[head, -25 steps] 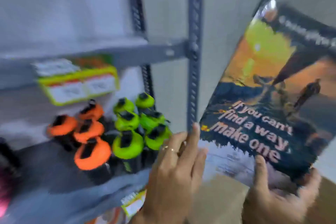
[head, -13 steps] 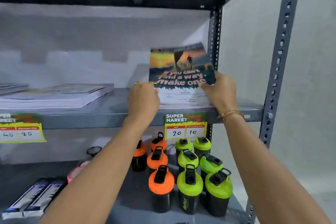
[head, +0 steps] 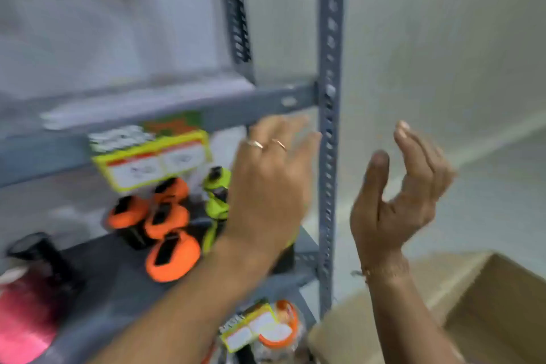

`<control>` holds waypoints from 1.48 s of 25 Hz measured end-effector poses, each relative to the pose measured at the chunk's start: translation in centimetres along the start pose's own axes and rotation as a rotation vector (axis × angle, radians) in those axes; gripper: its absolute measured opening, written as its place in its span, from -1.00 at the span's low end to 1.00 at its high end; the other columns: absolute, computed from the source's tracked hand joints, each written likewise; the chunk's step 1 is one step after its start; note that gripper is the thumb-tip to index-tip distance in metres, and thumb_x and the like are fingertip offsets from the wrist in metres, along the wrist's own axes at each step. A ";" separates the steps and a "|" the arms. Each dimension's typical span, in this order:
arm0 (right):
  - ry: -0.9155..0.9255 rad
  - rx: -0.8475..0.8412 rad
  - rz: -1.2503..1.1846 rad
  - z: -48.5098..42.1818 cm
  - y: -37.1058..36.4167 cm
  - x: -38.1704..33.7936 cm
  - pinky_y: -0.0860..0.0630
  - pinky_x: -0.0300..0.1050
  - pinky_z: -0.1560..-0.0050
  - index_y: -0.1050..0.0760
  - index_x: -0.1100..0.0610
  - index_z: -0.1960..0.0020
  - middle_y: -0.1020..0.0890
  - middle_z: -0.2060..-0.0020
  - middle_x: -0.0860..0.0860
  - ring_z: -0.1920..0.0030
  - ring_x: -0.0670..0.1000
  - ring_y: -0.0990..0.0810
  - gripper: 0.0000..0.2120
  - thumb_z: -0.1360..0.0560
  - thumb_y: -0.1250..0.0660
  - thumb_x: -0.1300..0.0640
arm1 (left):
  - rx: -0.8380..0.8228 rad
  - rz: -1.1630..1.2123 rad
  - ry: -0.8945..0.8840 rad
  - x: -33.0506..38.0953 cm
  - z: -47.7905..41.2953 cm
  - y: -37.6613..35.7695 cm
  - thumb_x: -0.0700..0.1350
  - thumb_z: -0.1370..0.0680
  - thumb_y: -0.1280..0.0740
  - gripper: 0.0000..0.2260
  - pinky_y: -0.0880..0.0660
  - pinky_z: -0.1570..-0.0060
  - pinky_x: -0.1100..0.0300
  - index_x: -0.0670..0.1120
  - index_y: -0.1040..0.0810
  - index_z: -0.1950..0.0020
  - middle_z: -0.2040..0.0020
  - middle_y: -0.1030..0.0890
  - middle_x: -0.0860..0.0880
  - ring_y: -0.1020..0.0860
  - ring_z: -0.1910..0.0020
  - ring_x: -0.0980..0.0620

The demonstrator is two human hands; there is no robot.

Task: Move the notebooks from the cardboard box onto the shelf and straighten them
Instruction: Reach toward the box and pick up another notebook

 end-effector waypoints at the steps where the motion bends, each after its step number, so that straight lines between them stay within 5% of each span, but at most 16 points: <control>1: -0.185 -0.042 0.141 3.4 3.8 4.9 -0.40 0.07 -0.22 -0.48 0.35 -0.13 -0.56 -0.08 0.16 -0.12 0.13 -0.51 -0.75 -0.55 -0.20 0.21 | -0.155 0.212 -0.053 4.5 2.2 -4.0 -0.21 -0.46 -0.26 -0.77 -0.56 -0.04 0.05 -0.11 -0.66 -0.01 -0.07 -0.68 -0.10 -0.60 -0.04 -0.17; 4: -0.858 -0.191 0.652 16.1 17.3 17.2 -0.21 -0.10 -0.39 -0.47 0.29 -0.18 -0.55 -0.19 0.23 -0.26 0.19 -0.44 -0.56 -0.48 -0.12 0.00 | -1.001 0.602 0.035 17.0 11.5 -15.6 -0.24 -0.49 -0.22 -0.77 -0.52 -0.09 0.08 -0.12 -0.62 -0.06 -0.12 -0.64 -0.10 -0.57 -0.10 -0.16; 6: -1.254 -0.229 1.050 24.2 27.9 20.8 -0.19 0.08 -0.41 -0.43 0.29 -0.25 -0.49 -0.26 0.29 -0.32 0.27 -0.38 -0.48 -0.44 -0.15 -0.04 | -1.438 0.572 -0.072 24.1 20.5 -22.4 -0.27 -0.53 -0.17 -0.75 -0.48 -0.15 0.00 -0.20 -0.55 -0.14 -0.18 -0.58 -0.20 -0.53 -0.19 -0.22; 8: -1.616 -0.171 1.328 29.9 35.6 20.9 -0.12 0.14 -0.44 -0.30 0.30 -0.35 -0.35 -0.37 0.29 -0.41 0.26 -0.24 -0.45 -0.47 -0.27 0.01 | -1.736 0.483 -0.083 27.9 29.2 -27.1 -0.25 -0.53 -0.17 -0.70 -0.46 -0.21 -0.02 -0.25 -0.49 -0.23 -0.25 -0.54 -0.27 -0.50 -0.25 -0.24; 11: -1.850 -0.209 1.503 34.2 41.6 20.8 -0.20 0.13 -0.43 -0.19 0.32 -0.40 -0.32 -0.40 0.25 -0.42 0.22 -0.24 -0.37 -0.47 -0.30 0.02 | -1.876 0.333 0.088 31.1 39.7 -29.9 -0.21 -0.53 -0.19 -0.59 -0.40 -0.29 -0.02 -0.29 -0.30 -0.36 -0.34 -0.43 -0.27 -0.43 -0.33 -0.22; 17: -1.832 -0.138 1.395 34.9 42.4 21.9 -0.27 0.06 -0.36 -0.23 0.28 -0.37 -0.37 -0.35 0.23 -0.37 0.22 -0.27 -0.51 -0.50 -0.26 0.20 | -1.716 0.324 0.363 32.1 42.9 -29.6 -0.27 -0.53 -0.24 -0.61 -0.41 -0.24 -0.06 -0.28 -0.29 -0.34 -0.34 -0.40 -0.25 -0.43 -0.29 -0.24; 21: -1.702 0.053 1.406 32.5 40.9 20.9 -0.27 0.07 -0.33 -0.29 0.22 -0.32 -0.39 -0.30 0.21 -0.31 0.25 -0.34 -0.55 -0.44 -0.22 0.34 | -1.640 0.240 0.351 31.7 39.6 -30.0 -0.35 -0.52 -0.22 -0.73 -0.45 -0.20 -0.06 -0.27 -0.47 -0.21 -0.25 -0.49 -0.26 -0.47 -0.24 -0.26; 26: -1.435 0.278 1.147 26.4 36.4 20.5 -0.37 0.12 -0.28 -0.41 0.30 -0.20 -0.48 -0.16 0.26 -0.21 0.28 -0.44 -0.60 -0.37 -0.21 0.43 | -1.408 0.540 0.292 28.7 30.3 -27.3 -0.33 -0.50 -0.24 -0.77 -0.46 -0.05 0.01 -0.19 -0.53 -0.13 -0.18 -0.52 -0.21 -0.50 -0.18 -0.23; 30: -1.001 0.355 0.771 17.0 27.2 16.4 -0.33 -0.45 -0.17 -0.39 0.35 -0.22 -0.46 -0.12 0.25 -0.18 0.13 -0.46 -0.61 -0.39 -0.25 0.45 | -0.850 0.666 0.285 21.2 19.4 -20.3 -0.33 -0.47 -0.29 -0.59 -0.46 -0.08 0.01 -0.11 -0.43 -0.31 -0.15 -0.51 -0.15 -0.53 -0.09 -0.19; 31: -0.878 0.360 0.663 14.7 24.6 14.7 -0.35 -0.45 -0.19 -0.37 0.31 -0.22 -0.45 -0.09 0.17 -0.16 0.04 -0.48 -0.60 -0.39 -0.26 0.44 | -0.654 0.663 0.281 18.9 16.9 -17.8 -0.31 -0.46 -0.31 -0.56 -0.43 -0.09 0.06 -0.16 -0.42 -0.34 -0.14 -0.53 -0.17 -0.54 -0.07 -0.19; 33: -0.679 0.335 0.439 10.6 18.4 11.1 -0.47 -0.11 -0.23 -0.36 0.17 -0.24 -0.47 -0.07 0.09 -0.13 -0.01 -0.53 -0.56 -0.40 -0.30 0.40 | -0.250 0.612 0.289 13.2 12.2 -12.0 -0.20 -0.46 -0.29 -0.58 -0.41 -0.09 0.14 -0.21 -0.42 -0.32 -0.12 -0.51 -0.15 -0.54 -0.04 -0.12; 35: -0.600 0.281 0.203 6.9 11.3 6.3 -0.50 0.21 -0.17 -0.34 -0.10 -0.24 -0.51 -0.16 0.19 -0.15 0.20 -0.55 -0.53 -0.43 -0.36 0.24 | 0.068 0.515 0.336 7.0 8.6 -5.4 -0.12 -0.48 -0.27 -0.59 -0.40 -0.14 0.24 -0.20 -0.40 -0.30 -0.13 -0.46 -0.12 -0.50 -0.04 -0.04; 37: -0.518 0.170 -0.009 3.3 4.5 1.0 -0.48 0.19 -0.23 -0.35 -0.19 -0.23 -0.50 -0.23 0.18 -0.21 0.20 -0.52 -0.59 -0.46 -0.34 0.13 | 0.281 0.358 0.381 0.8 6.0 0.6 -0.13 -0.46 -0.30 -0.57 -0.32 -0.22 0.47 -0.29 -0.45 -0.29 -0.09 -0.53 -0.25 -0.48 -0.01 -0.04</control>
Point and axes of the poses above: each hand's wrist, its own z-axis away from the middle knuckle, its own y-axis out of the back of the hand, x = y × z, the point moved 3 cm from there along -z, towards the middle knuckle
